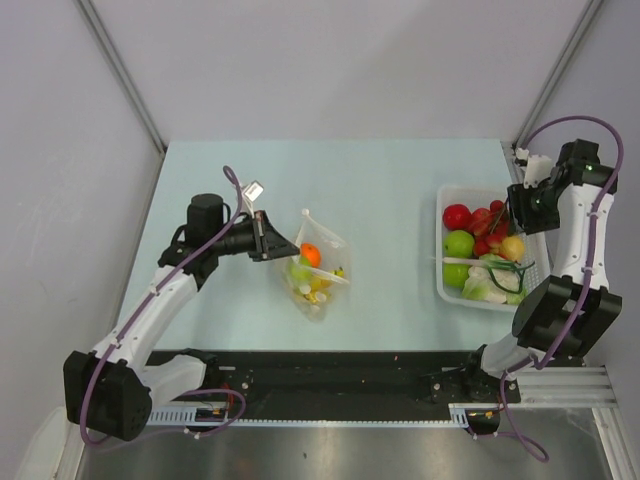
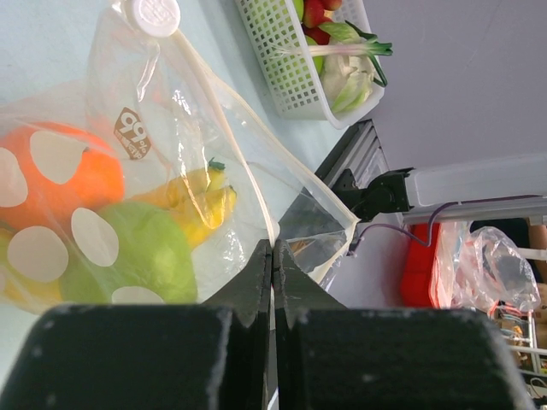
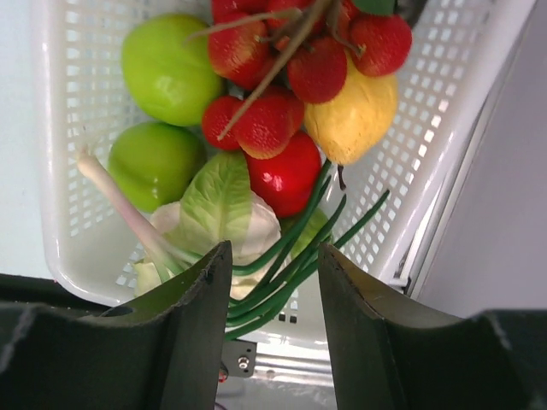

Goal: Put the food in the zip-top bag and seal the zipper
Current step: Pick up the fake fruit from the bin.

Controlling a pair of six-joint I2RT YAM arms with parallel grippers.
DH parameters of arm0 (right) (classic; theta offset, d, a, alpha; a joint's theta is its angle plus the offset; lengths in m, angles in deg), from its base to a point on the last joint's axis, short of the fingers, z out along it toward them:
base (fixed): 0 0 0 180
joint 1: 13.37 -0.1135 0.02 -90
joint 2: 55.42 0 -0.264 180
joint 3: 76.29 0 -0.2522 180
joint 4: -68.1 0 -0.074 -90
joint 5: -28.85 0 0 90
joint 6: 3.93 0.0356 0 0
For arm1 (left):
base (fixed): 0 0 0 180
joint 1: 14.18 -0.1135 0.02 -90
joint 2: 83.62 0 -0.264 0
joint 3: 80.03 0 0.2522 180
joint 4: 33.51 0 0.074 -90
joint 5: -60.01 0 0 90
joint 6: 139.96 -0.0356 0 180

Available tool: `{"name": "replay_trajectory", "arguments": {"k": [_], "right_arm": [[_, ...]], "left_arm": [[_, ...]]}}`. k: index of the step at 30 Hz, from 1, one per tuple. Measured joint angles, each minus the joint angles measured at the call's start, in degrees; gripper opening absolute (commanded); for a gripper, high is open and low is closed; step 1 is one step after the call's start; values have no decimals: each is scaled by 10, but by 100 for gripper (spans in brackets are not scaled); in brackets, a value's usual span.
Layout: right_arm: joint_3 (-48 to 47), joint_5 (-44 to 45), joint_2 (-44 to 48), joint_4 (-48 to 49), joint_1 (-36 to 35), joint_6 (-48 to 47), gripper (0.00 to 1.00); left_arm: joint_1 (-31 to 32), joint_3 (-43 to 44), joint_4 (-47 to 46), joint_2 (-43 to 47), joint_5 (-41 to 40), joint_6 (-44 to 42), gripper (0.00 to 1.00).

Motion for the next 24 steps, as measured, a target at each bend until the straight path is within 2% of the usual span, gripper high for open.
{"name": "replay_trajectory", "arguments": {"k": [10, 16, 21, 24], "right_arm": [[35, 26, 4, -4, 35, 16, 49], [48, 33, -9, 31, 47, -2, 50], [55, 35, -55, 70, 50, -23, 53], [57, 33, -69, 85, 50, -30, 59]], "left_arm": [[-5, -7, 35, 6, -2, -29, 0], [-6, 8, 59, -3, -5, -49, 0], [-6, 17, 68, -11, -5, -60, 0], [-6, 20, 74, -17, -6, -65, 0]]}}
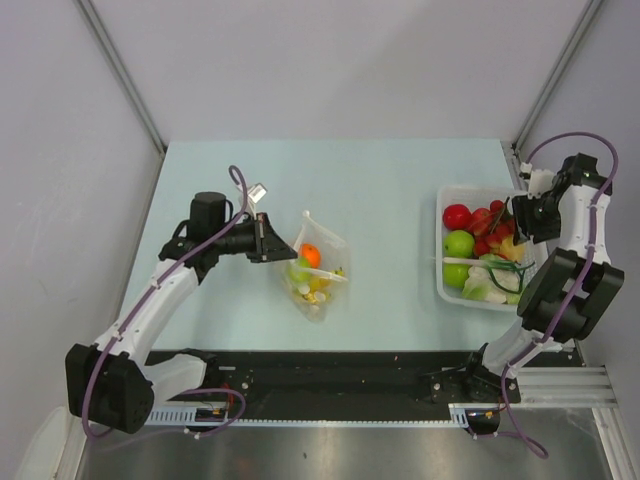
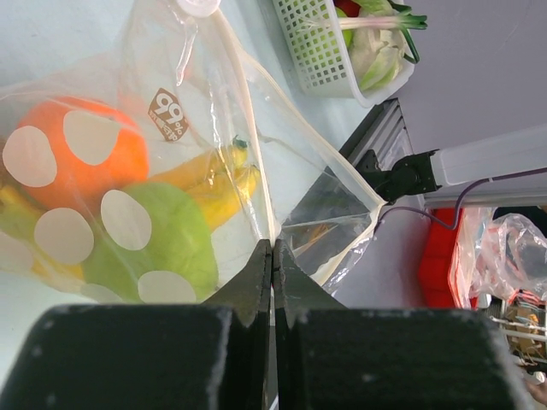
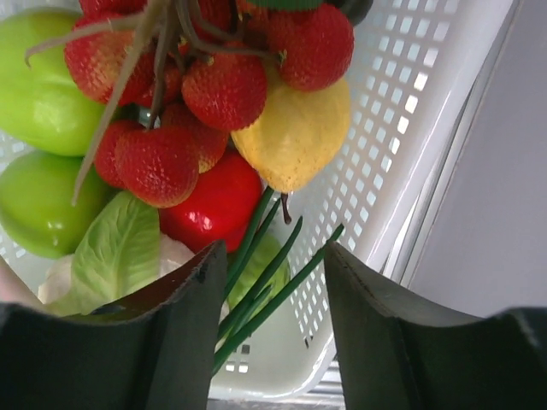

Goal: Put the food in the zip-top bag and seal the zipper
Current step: Pick up the fake fruit from the bin.

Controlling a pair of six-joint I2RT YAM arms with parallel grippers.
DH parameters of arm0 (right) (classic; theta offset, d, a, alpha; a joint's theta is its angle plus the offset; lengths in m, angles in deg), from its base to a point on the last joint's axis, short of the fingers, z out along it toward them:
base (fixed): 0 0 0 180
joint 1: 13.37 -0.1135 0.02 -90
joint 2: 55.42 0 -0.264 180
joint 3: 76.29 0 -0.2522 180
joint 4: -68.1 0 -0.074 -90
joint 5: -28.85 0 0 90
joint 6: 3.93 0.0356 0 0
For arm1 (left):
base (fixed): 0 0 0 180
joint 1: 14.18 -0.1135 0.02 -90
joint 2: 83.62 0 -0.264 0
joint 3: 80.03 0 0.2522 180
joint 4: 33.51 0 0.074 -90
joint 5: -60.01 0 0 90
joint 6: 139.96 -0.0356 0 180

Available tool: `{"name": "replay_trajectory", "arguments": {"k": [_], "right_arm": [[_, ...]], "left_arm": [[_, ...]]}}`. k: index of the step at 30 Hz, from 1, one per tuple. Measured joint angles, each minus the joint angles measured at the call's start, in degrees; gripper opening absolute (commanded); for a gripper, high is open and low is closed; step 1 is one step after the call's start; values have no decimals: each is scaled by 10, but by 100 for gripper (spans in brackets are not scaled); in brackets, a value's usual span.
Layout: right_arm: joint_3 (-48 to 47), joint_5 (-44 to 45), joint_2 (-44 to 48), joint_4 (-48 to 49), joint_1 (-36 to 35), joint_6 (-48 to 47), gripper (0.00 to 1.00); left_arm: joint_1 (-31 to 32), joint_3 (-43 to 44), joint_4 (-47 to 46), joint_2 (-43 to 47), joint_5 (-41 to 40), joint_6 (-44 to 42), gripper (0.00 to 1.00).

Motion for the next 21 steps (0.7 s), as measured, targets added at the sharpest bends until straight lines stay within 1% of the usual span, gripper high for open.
{"name": "replay_trajectory", "arguments": {"k": [1, 4, 6, 11, 17, 21], "right_arm": [[0, -2, -1, 4, 0, 0, 68], [0, -23, -1, 8, -6, -1, 82], [0, -38, -1, 10, -13, 3, 85], [-12, -62, -8, 25, -47, 21, 86], [-47, -80, -57, 54, -57, 55, 82], [-49, -80, -83, 77, -56, 82, 76]], "left_arm": [[0, 1, 1, -2, 0, 0, 0], [0, 7, 10, -8, 0, -5, 0], [0, 11, 14, -10, -1, -9, 0], [0, 17, 19, -13, -2, -11, 0], [0, 24, 21, -14, -4, -15, 0], [0, 26, 21, -14, -5, -15, 0]]}}
